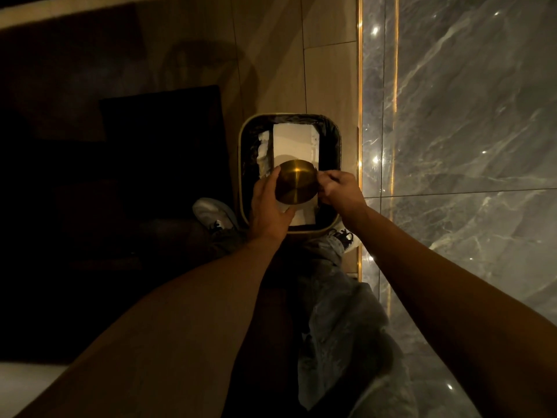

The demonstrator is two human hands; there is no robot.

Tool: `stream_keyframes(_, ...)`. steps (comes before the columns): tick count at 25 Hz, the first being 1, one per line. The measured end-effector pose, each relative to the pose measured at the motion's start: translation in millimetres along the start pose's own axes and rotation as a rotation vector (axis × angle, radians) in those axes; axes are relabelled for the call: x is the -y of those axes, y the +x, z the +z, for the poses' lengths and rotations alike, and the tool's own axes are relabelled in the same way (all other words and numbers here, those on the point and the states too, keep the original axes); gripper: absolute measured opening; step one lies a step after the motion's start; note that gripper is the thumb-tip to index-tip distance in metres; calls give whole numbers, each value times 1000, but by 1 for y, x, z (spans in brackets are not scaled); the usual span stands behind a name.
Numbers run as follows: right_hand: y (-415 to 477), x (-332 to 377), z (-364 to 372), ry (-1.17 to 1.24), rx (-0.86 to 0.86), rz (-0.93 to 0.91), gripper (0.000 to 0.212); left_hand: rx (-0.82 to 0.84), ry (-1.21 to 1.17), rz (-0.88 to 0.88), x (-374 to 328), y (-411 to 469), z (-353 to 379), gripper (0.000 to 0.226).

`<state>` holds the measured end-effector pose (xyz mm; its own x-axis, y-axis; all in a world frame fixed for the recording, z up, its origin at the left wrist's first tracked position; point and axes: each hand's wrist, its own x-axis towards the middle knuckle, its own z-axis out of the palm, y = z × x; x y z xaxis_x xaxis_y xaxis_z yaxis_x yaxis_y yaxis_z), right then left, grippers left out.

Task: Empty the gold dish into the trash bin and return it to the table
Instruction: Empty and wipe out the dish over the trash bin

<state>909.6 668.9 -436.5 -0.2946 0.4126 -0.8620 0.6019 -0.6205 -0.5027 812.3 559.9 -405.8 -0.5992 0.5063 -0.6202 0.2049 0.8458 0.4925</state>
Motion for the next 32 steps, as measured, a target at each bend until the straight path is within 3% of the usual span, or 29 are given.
stream_keyframes(12,-3,10,-5,16,79,36,26,130,425,99,-7,6,-5,112)
stream_keyframes(22,-9,20,-20,18,217,64,24,115,728,182,-13,14,-6,110)
stream_keyframes(27,-4,10,-20,-40,174,22,25,141,695,202,-11,22,-5,107)
stream_keyframes(29,-8,5,-20,-189,160,-96,28,155,631,191,-9,24,-5,106)
stream_keyframes(32,-20,-7,-18,-700,76,-501,49,130,545,170,-5,28,-6,106)
